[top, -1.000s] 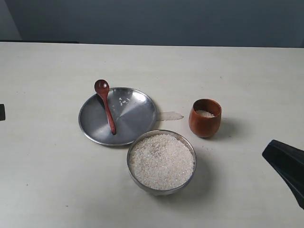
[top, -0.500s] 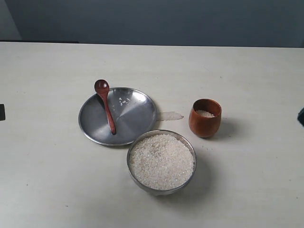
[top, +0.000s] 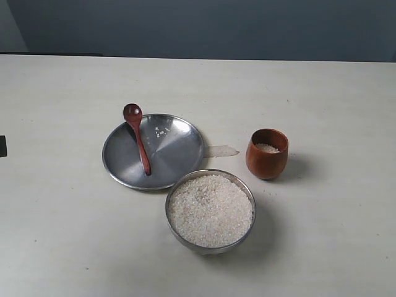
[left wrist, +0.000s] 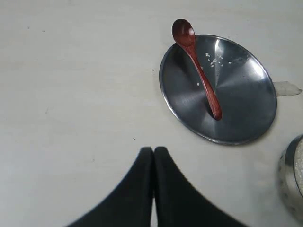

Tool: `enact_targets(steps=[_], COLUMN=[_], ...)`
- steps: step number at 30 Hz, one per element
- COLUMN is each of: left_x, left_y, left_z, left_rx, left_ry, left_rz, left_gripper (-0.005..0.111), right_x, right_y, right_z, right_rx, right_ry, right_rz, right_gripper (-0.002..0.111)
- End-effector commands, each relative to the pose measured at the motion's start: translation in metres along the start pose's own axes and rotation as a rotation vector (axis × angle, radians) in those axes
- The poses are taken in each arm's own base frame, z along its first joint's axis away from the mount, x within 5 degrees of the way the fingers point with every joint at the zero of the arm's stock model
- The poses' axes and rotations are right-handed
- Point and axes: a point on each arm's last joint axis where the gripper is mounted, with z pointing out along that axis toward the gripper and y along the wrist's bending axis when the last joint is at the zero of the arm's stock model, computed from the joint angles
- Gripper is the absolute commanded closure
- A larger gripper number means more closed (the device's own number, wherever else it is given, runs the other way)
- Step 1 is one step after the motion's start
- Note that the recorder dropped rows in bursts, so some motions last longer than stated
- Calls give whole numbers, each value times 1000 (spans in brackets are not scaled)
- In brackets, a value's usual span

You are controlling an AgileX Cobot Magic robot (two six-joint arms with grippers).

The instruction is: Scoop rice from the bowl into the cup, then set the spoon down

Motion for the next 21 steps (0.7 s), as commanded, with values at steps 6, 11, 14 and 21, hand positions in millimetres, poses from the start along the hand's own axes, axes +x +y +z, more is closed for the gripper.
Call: enact_targets(steps=[6, 11, 14, 21], left_x=[-2, -2, -2, -2], left_y=[0, 0, 0, 0], left_z=[0, 0, 0, 0], left_rx=[-6, -6, -6, -6], left_ry=[-13, -13, -13, -13], left_rz=[8, 8, 8, 8], left_gripper=[106, 106, 106, 106], right_x=[25, 38, 46, 47], right_y=[-24, -33, -41, -46], right_z=[-7, -15, -23, -31], right_rx=[218, 280, 338, 403], right_ry=[300, 492, 633, 560], right_rz=[-297, -414, -467, -507], right_gripper=[108, 108, 108, 108])
